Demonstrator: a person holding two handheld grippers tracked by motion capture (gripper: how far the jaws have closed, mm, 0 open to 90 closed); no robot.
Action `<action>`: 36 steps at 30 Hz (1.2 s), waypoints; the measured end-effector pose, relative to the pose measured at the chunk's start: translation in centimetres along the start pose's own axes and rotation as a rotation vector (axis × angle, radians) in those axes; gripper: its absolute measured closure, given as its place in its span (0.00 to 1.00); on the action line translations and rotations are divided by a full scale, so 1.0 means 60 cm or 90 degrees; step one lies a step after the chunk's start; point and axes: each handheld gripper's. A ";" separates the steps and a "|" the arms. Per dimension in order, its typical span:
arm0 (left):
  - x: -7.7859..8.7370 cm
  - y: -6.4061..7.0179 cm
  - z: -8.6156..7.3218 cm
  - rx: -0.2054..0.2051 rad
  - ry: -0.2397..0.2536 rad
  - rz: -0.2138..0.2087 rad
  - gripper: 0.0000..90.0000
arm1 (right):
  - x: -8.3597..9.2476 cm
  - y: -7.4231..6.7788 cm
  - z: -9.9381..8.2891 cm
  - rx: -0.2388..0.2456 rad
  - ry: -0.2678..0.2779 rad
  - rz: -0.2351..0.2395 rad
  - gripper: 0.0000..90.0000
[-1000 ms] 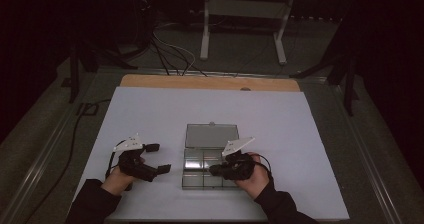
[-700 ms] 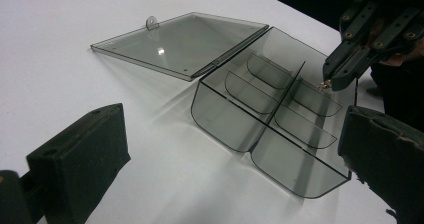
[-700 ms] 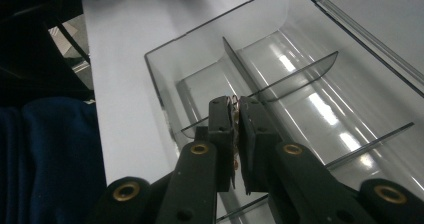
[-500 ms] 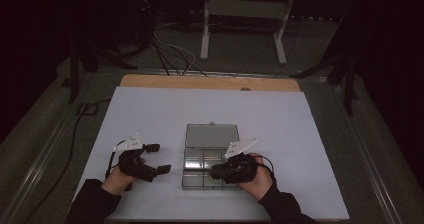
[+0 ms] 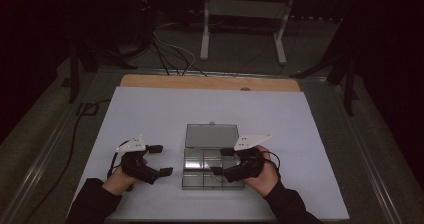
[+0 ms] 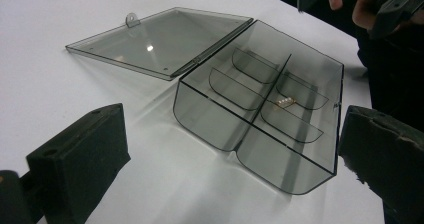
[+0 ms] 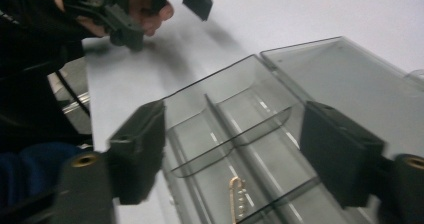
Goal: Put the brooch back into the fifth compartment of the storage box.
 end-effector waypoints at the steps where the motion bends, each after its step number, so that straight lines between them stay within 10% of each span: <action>1: -0.001 -0.001 0.001 -0.001 0.000 0.000 0.01 | 0.002 0.001 0.000 0.001 0.005 -0.005 0.25; 15: -0.007 0.004 0.034 -0.032 0.005 -0.019 0.01 | 0.042 0.039 0.005 -0.029 0.070 -0.028 0.03; 36: -0.033 -0.019 0.092 -0.023 0.019 -0.021 0.01 | 0.088 0.069 -0.015 -0.076 0.137 -0.090 0.00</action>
Point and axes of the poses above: each handheld gripper's, and its own axes: x roughly backward along the jaws, z roughly out of its top, y roughly to its right, and after that the axes turned 13 degrees about -x, right-handed
